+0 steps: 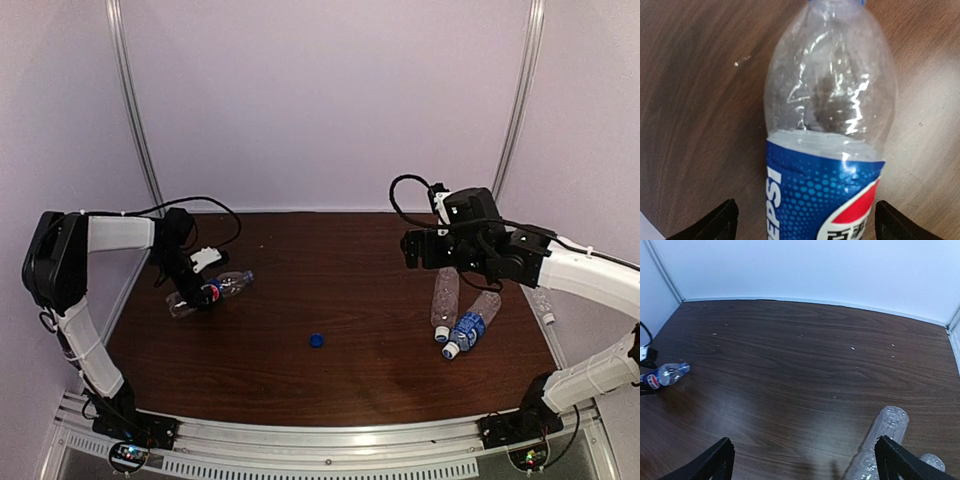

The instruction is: Unscrew the bottle caps

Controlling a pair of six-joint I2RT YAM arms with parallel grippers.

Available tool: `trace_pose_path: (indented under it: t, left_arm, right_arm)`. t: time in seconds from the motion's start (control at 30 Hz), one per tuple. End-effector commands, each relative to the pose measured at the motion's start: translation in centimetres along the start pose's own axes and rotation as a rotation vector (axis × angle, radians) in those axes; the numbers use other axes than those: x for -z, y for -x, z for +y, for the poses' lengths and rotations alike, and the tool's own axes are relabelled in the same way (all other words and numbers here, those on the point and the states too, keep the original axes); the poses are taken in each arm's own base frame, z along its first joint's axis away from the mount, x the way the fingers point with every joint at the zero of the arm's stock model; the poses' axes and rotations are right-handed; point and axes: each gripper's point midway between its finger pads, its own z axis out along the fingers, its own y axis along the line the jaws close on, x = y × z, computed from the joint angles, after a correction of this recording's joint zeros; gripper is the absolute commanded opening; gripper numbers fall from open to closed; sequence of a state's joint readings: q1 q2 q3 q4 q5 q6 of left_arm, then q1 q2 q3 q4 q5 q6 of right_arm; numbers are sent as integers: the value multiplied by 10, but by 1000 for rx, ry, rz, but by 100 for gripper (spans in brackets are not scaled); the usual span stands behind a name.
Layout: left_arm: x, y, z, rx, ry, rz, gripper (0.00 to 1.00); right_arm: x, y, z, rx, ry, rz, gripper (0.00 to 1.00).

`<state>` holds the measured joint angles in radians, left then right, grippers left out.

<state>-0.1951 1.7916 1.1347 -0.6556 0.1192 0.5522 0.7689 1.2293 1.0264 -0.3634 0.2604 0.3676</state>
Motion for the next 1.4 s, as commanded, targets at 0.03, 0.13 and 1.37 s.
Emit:
trace_pose_path:
  t: [0.03, 0.13, 1.37]
  left_arm:
    - [48, 32, 0, -32, -2, -139, 97]
    - [72, 47, -4, -53, -7, -215, 97]
    - [253, 121, -67, -346, 79, -577, 97]
  right_arm:
    - [-5, -37, -81, -77, -303, 142, 100]
    - [-11, -66, -114, -97, -394, 212, 100]
    - [-99, -127, -58, -205, 4, 480, 44]
